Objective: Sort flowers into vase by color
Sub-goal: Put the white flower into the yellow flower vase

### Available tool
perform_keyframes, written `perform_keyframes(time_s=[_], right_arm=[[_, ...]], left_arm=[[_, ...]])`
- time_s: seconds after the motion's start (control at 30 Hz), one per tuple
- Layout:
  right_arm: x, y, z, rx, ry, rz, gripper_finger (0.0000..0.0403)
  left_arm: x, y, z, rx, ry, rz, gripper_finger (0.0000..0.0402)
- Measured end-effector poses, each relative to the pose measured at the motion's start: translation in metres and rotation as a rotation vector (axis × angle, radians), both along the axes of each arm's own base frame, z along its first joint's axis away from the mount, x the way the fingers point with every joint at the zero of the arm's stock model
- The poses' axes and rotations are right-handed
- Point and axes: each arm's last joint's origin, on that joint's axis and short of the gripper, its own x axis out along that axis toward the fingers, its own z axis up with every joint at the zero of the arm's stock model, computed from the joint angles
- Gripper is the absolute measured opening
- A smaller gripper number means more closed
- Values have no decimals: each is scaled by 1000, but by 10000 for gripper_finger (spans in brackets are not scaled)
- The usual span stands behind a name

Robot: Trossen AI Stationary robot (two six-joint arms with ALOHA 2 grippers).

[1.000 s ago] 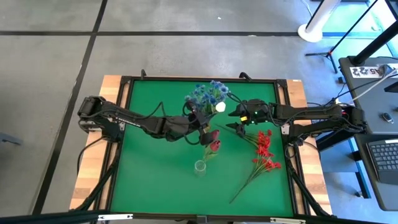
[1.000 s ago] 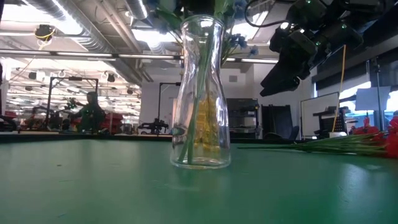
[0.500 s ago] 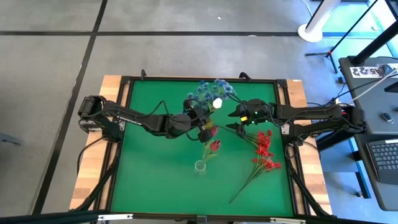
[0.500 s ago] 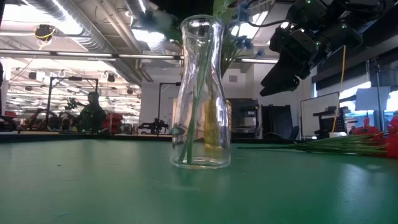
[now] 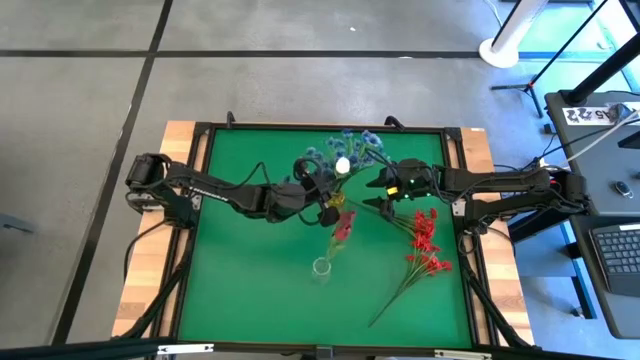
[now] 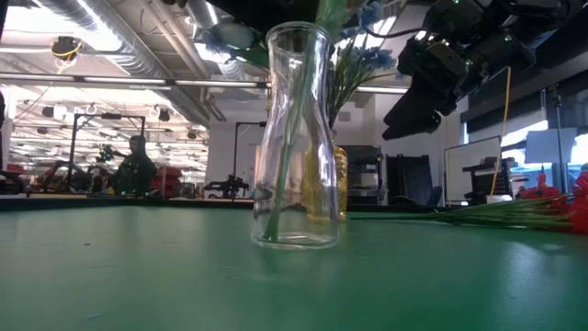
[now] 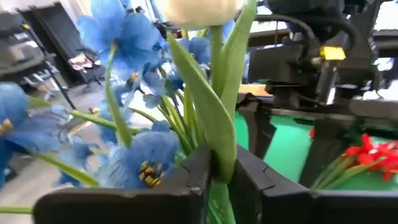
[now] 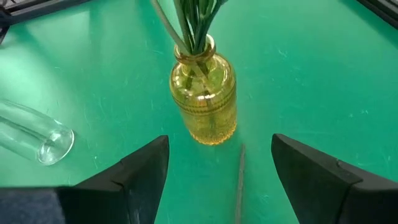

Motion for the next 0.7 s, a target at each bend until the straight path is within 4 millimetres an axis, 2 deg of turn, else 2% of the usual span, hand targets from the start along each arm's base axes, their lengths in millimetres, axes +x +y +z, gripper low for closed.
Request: perform_keyframes(time_s=[0.33, 0.7], right_arm=[[0, 0, 0, -1, -3, 0, 282], [0, 0, 0, -1, -3, 0, 282]], left_arm=[[3, -21, 19, 144, 65, -20, 114], [6, -27, 53, 73, 152, -8, 196]])
